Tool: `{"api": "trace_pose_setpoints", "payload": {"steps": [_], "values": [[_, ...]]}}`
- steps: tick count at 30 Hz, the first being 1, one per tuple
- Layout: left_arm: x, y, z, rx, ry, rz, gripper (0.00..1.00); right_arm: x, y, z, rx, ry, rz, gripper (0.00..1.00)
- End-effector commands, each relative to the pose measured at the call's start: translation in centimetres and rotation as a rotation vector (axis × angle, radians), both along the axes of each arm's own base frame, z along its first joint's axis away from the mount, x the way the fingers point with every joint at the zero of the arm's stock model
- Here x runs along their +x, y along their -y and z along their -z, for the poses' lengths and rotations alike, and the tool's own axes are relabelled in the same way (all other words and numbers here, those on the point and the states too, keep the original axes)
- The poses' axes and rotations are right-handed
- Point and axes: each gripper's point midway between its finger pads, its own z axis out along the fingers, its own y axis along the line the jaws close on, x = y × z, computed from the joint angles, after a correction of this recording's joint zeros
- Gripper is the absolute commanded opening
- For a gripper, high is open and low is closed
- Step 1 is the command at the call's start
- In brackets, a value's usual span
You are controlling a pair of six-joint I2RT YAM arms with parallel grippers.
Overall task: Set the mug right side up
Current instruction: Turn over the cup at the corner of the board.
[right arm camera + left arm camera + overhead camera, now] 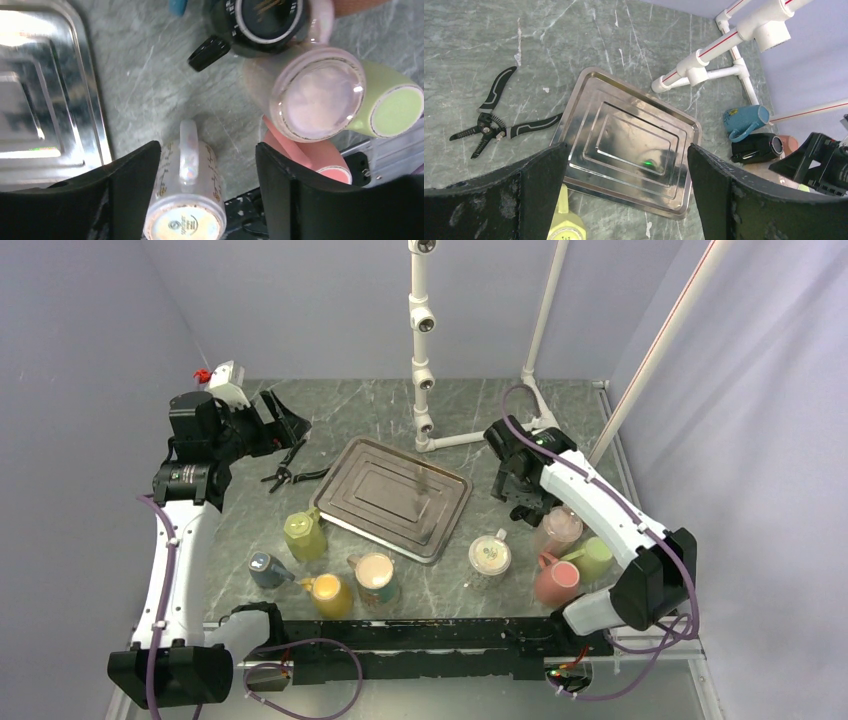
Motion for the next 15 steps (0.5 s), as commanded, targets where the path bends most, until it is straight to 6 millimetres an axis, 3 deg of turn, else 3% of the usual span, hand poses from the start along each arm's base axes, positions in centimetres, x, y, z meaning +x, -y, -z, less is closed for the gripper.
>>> {"api": "trace_pose_setpoints", "payload": {"steps": [1,15], "values": [[-0.4,0.2,-0.8,0.021,0.043,0.034,0.94,1.8,1.3,-0.4,0.017,0.116,0.217,0.71],[-2.4,-0.3,0.3,0.034,0.012,-0.003,0.94,4.2,2.9,4.2,0.007,0.133,0.52,0.49]]}}
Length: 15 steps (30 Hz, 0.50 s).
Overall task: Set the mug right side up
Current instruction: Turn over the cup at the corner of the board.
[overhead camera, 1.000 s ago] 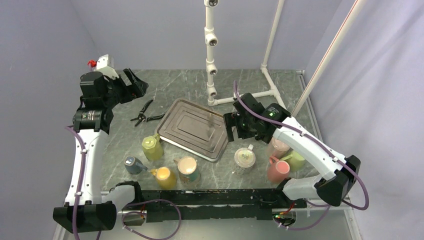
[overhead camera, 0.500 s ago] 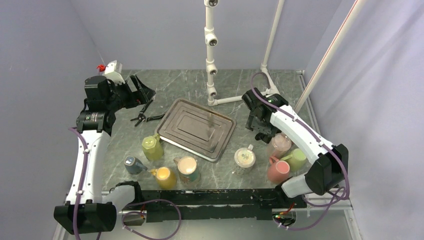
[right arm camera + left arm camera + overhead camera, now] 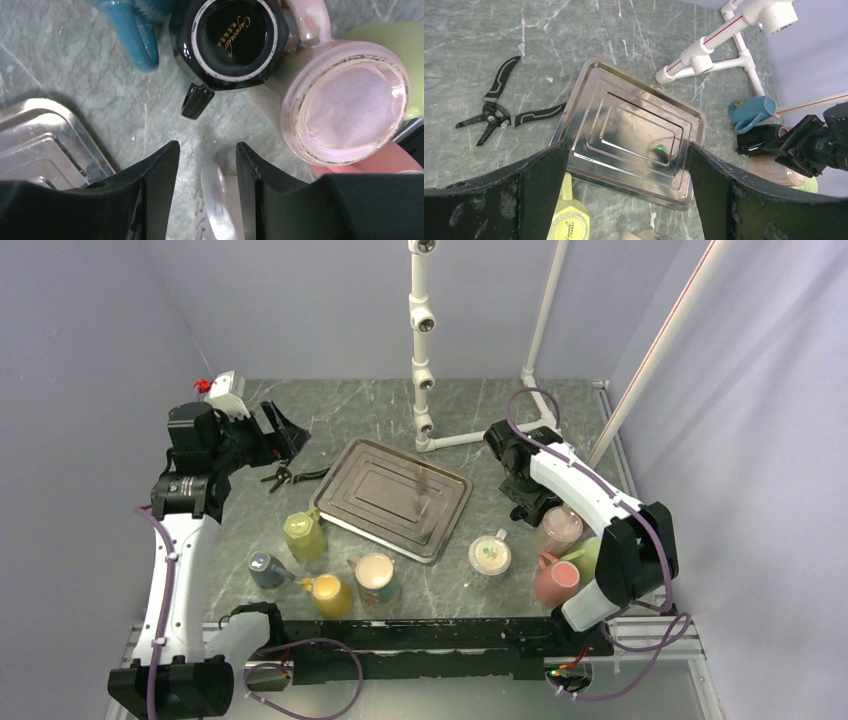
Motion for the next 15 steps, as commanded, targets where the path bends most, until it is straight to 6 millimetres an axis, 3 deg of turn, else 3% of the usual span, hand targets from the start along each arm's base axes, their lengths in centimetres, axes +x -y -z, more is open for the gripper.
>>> {"api": "trace_pose_setpoints", "payload": {"steps": [1,15], "values": [[-1.1,-0.1,-0.4,0.004,0.019,-0.008,0.94,1.7,0.9,0.5,-0.01,0.081,0.123,0.48],[-2.4,-0.7,0.5,0.012,-0.008,-0.049,0.94,3.1,2.2,4.2,-0.054,0.079,0.214,0.44]]}}
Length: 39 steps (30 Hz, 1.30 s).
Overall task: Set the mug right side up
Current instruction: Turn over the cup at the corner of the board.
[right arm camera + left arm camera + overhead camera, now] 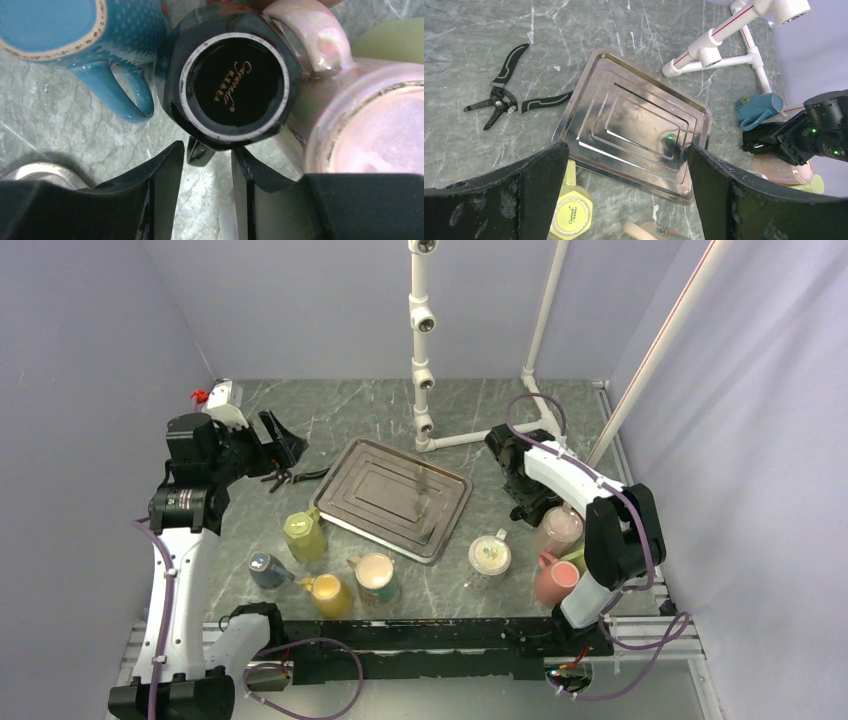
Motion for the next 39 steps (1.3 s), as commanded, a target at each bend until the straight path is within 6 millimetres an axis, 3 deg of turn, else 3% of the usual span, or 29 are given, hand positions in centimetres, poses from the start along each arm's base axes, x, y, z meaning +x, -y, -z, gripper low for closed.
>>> {"api": "trace_pose_setpoints", "payload": {"steps": [1,6,10,13,23,39], "values": [[-0.5,-0.3,-0.2,0.002,0.005,-0.017,0.94,1.4,0.4,0.8,-0.021,0.057,0.035,0.42],[-1.0,-0.7,-0.3,0.024,-0.005,-0.038,0.94,0.7,0.7,2.2,-0.015,0.048,0.049,0.33],[-1.2,-0.7,-0.3,0.019,0.006,-0.043,0.94,0.7,1.0,2.4,-0.026,0.053,0.048,0.18],[-1.1,-0.6,-0.4,0.006,0.003,-0.039,0.94,0.7,1.1,2.3,-0.031,0.054,0.042,0.0],[-1.6,-0.1,-0.4,-0.036,0.015,-0.042,0.94,1.0,1.0,0.7,-0.031,0.073,0.015,0.0],[-1.9,-0.3,0.6,-0.029,-0.013,-0.049,0.94,1.1,0.6,-5.5,0.009,0.189,-0.018,0.0]]}}
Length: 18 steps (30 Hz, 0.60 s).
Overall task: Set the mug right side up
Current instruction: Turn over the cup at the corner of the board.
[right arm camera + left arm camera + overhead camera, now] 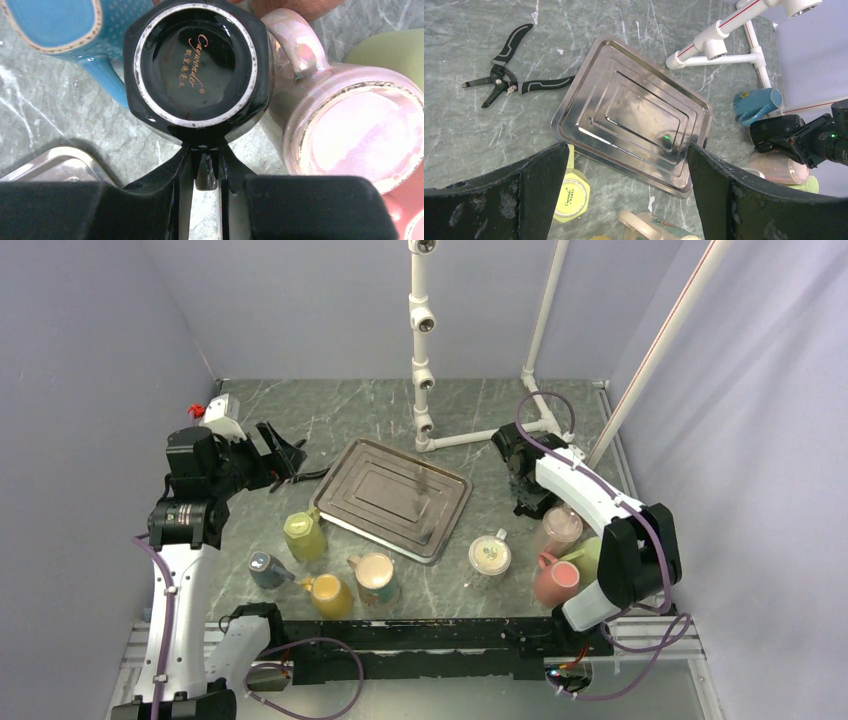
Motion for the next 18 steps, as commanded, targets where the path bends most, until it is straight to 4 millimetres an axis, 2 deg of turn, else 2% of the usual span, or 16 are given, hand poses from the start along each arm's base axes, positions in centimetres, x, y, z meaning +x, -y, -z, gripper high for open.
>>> {"api": "trace_pose_setpoints", "payload": {"steps": [1,12,18], "values": [[0.0,-0.1,-0.4,0.001,0.018,-0.005,0.94,1.1,0.0,-4.1,0.005,0.101,0.001,0.0],[0.9,1.0,0.0,-0.045,0.009,0.051,0.92,1.2,-2.1,-7.1,0.022,0.174,-0.101,0.0],[1.3,1.6,0.4,-0.086,-0.005,0.068,0.92,1.4,-4.2,-9.2,0.018,0.228,-0.188,0.0]]}}
